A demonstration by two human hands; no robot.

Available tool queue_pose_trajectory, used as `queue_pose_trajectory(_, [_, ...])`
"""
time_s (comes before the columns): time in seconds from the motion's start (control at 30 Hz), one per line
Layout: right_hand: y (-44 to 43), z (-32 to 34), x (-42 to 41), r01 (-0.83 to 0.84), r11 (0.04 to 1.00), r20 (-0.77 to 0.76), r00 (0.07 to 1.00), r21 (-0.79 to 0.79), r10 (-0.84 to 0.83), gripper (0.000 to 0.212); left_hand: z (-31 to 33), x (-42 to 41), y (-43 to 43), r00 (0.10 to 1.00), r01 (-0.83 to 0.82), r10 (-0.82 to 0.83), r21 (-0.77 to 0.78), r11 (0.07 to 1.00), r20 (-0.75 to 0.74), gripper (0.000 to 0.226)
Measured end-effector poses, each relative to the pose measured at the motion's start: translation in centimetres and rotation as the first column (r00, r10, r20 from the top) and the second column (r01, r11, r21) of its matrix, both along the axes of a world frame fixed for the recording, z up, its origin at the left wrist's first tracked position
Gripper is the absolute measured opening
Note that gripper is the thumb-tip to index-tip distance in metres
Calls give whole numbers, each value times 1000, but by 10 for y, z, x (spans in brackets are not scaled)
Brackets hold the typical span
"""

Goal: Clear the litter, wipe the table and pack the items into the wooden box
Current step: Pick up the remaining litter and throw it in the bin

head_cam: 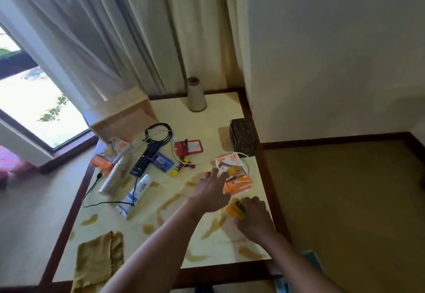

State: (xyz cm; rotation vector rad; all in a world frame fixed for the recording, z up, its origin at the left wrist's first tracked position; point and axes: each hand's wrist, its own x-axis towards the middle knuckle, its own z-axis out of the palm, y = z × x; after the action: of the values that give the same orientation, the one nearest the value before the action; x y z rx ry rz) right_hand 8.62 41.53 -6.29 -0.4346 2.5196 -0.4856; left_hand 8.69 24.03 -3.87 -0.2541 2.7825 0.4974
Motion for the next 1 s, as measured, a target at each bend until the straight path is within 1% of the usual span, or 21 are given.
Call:
queue_pose_trajectory(0.07, [-7,-7,-1,-22,996,-12,1000,91,23,62,-8,-18,-11,996,87,-86,-10,996,32,83])
queue_pose_trajectory(0.13, [-11,-13,-5,-6,991,-42,999,134,12,63,-19,-34,-19,989,143,-142,-29,989,32,97])
queue_pose_trajectory(0.23, [-10,-18,-8,-12,982,-49,999,186,22,67,-32,-52,-21,980,189,-183,-73,979,79,121])
queue_pose_trajectory(0.3, [-9,-19,-9,-33,981,-66,997,193,47,70,-38,-60,-20,975,202,-192,-99,974,108,129])
queue_pose_trajectory(0.33, [-8,-19,-10,-16,986,-80,996,167,30,69,-40,-63,-19,976,200,-189,-115,973,105,131])
queue_pose_trajectory(0.37, [-5,-18,-11,31,994,-82,996,106,-23,65,-42,-64,-18,979,191,-180,-126,973,92,132])
queue_pose_trajectory(0.4, [0,-18,-15,110,994,-60,992,14,-108,58,-45,-65,-16,983,174,-165,-130,976,75,132])
queue_pose_trajectory(0.43, [5,-16,-18,213,973,-10,977,-85,-214,50,-47,-65,-14,987,155,-149,-140,978,51,131])
queue_pose_trajectory(0.47, [9,-13,-24,321,930,51,947,-179,-318,45,-49,-64,-12,991,136,-134,-154,979,24,129])
queue_pose_trajectory(0.53, [13,-8,-39,514,799,172,858,-312,-484,47,-50,-64,-8,994,106,-110,-157,982,-17,124])
queue_pose_trajectory(0.6, [11,-1,-57,640,670,271,767,-375,-581,50,-49,-66,-7,996,62,-69,-120,991,-58,119])
queue_pose_trajectory(0.67, [8,4,-74,712,572,329,698,-407,-635,46,-46,-64,-11,996,16,-21,-56,998,-82,117])
queue_pose_trajectory(0.73, [6,6,-84,726,531,378,684,-437,-624,43,-41,-60,-19,993,-35,35,-1,999,-112,112])
queue_pose_trajectory(0.8, [2,8,-90,699,516,399,711,-496,-579,42,-35,-53,-29,980,-121,136,105,987,-148,104])
queue_pose_trajectory(0.9, [-10,20,-95,645,499,458,763,-579,-455,39,-20,-41,-49,930,-243,314,323,915,-191,93])
queue_pose_trajectory(1.0, [-38,34,-103,603,505,513,795,-618,-322,30,4,-33,-69,860,-322,451,429,844,-240,88])
